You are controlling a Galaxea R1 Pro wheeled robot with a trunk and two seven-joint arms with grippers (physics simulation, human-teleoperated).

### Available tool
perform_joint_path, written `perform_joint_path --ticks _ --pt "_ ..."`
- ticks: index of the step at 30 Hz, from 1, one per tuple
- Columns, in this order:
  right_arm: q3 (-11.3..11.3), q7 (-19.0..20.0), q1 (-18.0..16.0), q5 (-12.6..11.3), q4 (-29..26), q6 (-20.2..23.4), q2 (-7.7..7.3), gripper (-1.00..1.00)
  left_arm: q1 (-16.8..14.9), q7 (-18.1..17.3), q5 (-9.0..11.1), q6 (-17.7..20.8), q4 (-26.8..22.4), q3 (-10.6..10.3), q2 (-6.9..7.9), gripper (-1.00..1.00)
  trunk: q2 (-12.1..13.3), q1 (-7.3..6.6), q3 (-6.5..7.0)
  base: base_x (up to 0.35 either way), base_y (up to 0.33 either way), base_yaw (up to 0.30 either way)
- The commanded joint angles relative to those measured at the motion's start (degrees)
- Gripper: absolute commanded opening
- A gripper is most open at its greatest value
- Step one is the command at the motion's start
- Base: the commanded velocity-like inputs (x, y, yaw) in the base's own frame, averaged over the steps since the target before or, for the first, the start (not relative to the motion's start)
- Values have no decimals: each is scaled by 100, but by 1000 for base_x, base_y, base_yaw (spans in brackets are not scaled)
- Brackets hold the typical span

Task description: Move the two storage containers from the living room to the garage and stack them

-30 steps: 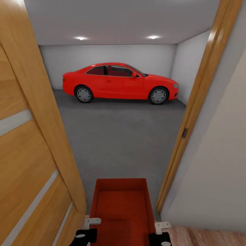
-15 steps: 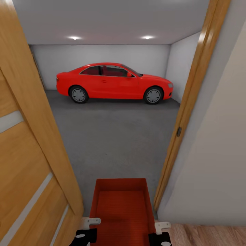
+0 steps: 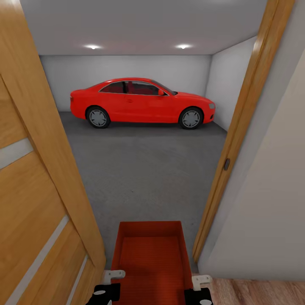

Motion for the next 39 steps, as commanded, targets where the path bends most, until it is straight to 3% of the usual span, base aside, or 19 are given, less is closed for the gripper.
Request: perform_joint_path --ticks 1,16,39 --pt "30 -48 -8 -22 8 -24 -1 -100 3 -16 79 28 2 -402 -24 -100 -4 0 -6 0 0 0" --pt "30 -48 -8 -23 8 -25 -1 -100 3 0 73 28 7 -402 -23 -100 -4 0 -6 24 0 0" --pt "30 -50 -8 -28 8 -27 -1 -100 3 10 74 28 11 -402 -16 -100 -4 0 -6 311 0 0"
